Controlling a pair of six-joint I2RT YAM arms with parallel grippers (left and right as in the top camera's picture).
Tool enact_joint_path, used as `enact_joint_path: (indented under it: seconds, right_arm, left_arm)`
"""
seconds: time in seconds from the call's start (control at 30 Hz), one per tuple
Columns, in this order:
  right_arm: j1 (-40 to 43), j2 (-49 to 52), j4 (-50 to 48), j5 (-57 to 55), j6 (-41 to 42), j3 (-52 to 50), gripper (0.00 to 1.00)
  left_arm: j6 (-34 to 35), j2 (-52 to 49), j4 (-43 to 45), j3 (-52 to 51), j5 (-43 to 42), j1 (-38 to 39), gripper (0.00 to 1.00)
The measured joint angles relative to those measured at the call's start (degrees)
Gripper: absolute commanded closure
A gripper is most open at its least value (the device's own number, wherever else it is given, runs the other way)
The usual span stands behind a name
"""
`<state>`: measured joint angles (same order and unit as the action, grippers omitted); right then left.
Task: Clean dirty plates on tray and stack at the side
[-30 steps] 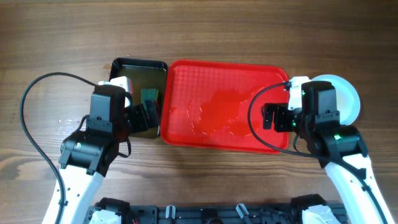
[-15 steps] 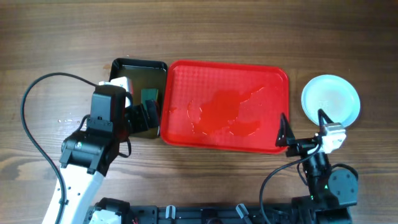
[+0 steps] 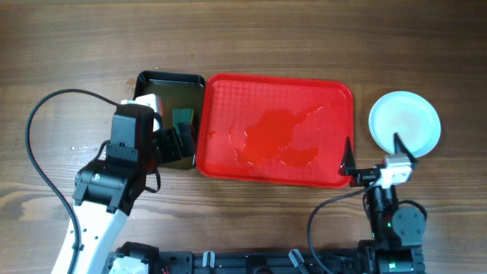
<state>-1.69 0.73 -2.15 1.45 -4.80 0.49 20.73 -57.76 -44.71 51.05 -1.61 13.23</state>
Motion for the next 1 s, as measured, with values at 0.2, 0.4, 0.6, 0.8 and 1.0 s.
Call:
enact_joint_path:
  seconds: [0.2,0.4,0.6,0.8,1.0]
  right_arm:
    - [0.1,0.0,2.2,1.1,-0.5,-0.1,0.0]
    - [0.1,0.0,2.2,1.1,-0.5,-0.1,0.01]
    - [0.1,0.0,2.2,1.1,-0.5,-0.1,0.01]
    - [0.1,0.0,2.2,1.1,-0.5,-0.1,0.0]
    - [0.1,0.0,2.2,1.2,-0.5,-0.1,0.0]
  left_arm:
    - [0.0,0.0,0.0,0.0,0.0,0.0,0.0]
    - [0.0,0.0,0.0,0.0,0.0,0.0,0.0]
    - [0.0,0.0,0.0,0.0,0.0,0.0,0.0]
    - [0.0,0.1,-0.9,0.0,0.2,0.0,0.0]
    - [-0.5,19.2,14.5,-17.2,3.8,-3.9,0.0]
